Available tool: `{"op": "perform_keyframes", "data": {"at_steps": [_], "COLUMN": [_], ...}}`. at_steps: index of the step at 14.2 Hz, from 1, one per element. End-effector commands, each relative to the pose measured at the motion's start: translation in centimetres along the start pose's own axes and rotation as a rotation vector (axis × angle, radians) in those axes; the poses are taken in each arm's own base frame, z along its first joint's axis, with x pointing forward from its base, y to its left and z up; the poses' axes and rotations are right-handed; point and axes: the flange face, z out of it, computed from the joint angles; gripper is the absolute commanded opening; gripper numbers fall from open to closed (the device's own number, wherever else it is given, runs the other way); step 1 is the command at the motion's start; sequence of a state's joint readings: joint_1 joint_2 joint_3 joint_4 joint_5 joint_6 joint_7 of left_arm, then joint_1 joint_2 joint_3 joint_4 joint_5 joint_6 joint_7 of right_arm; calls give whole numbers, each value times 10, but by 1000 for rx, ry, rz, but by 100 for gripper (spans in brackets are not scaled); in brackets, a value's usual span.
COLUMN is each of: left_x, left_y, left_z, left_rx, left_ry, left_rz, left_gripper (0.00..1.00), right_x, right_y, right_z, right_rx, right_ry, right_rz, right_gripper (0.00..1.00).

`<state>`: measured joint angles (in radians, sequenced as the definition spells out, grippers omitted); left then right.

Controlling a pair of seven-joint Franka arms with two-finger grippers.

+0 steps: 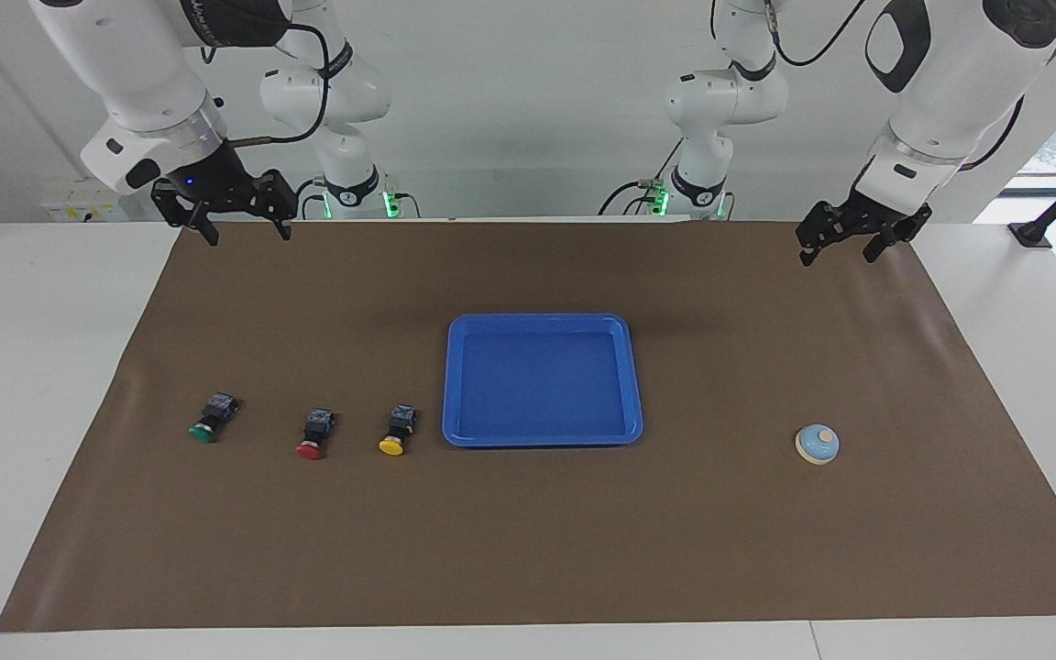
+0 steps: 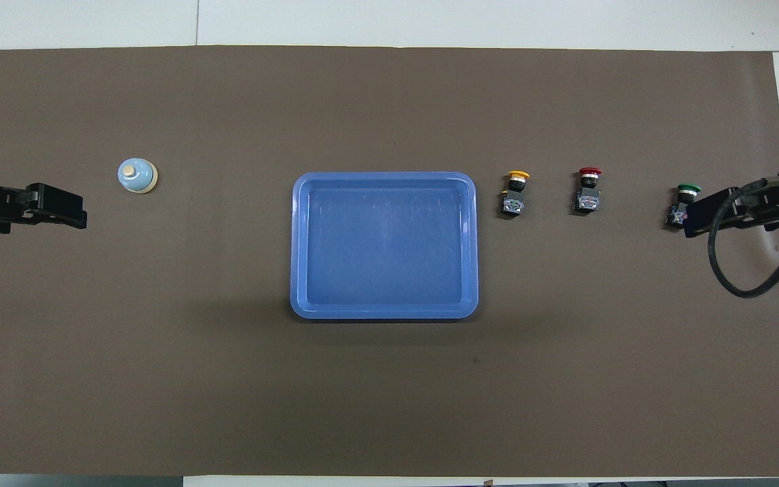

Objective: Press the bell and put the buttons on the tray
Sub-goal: 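Move the left gripper toward the silver bell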

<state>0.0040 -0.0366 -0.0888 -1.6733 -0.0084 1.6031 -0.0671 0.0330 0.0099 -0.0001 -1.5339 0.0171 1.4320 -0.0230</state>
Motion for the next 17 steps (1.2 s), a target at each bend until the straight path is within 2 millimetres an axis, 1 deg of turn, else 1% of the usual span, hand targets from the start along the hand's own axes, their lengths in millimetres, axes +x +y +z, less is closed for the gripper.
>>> {"op": "perform_keyframes", "data": {"at_steps": [1,3,4,5,7,8,9,10,11,13,15,17], "left_x": [-2,0,-3,-4,-1,0,3,6,9,24,48,75], "left_y": [3,6,6,1,1,1,-1,-1,-3,-6,-10,-14], "left_z": [-4,-5,2,3,3,3,7,10,13,29,54,86], "left_rx": [-20,-24,-23,-22,-16,-15,-16,-16,-15,-17,7,3], "left_ry": [17,38,26,34,57,60,62,66,67,73,85,108], "left_rz": [-12,3,-10,-10,-5,-5,-13,-16,-21,-26,-19,-28], "left_gripper": [100,100,100,100,100,90,64,31,0,0,0,0], "right_x": [-7,-7,-7,-7,-7,-7,-7,-7,-7,-7,-7,-7], "right_y": [3,3,3,3,3,3,3,3,3,3,3,3], "right_z": [-2,-1,-1,-2,-1,-1,-1,-1,-1,-1,-1,-1], "right_rx": [8,8,9,8,9,8,9,8,8,8,8,8], "right_ry": [-7,-9,-9,-7,-9,-9,-9,-9,-9,-9,-9,-9], "right_rz": [-11,-11,-10,-11,-10,-11,-10,-11,-11,-11,-11,-11], "right_gripper": [100,100,100,100,100,100,100,100,100,100,100,100]}}
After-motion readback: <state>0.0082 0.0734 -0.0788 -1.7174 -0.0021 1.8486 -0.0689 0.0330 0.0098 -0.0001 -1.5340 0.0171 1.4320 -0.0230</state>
